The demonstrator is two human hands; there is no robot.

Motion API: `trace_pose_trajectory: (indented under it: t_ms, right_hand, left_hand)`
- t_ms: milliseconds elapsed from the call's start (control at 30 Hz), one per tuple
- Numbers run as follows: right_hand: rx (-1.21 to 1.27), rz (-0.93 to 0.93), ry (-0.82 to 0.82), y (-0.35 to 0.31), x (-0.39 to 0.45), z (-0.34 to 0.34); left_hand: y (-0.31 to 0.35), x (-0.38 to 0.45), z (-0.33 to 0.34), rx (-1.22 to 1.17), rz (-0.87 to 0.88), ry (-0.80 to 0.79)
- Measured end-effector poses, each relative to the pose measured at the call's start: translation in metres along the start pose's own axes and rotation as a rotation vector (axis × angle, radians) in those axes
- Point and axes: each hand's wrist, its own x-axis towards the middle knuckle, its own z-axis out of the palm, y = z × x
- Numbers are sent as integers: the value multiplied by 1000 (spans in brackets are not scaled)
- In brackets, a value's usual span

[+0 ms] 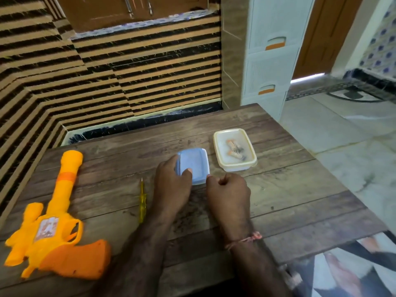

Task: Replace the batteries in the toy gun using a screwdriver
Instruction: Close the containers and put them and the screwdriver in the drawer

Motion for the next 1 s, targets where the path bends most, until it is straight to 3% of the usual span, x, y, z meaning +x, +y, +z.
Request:
trace_pose_trajectory:
  t_ms: [100, 233, 500, 767, 1000]
  right_hand:
    - [-96, -138, 39, -2, 1, 1]
    - [-105, -184, -5, 0, 1, 11]
    - [123, -165, -64, -1, -6, 8]
    - [268, -196, -305, -9, -56, 27]
    - [284, -179, -509, 13, -106, 21]
  left_hand:
    - [0, 4, 0, 1, 24, -16]
    - [0, 3, 0, -23, 47, -49]
    - [-3, -30, -20, -201, 20, 68]
    - [-28, -87, -71, -448, -32, 205]
    - [-63, -119, -76, -646, -65, 253]
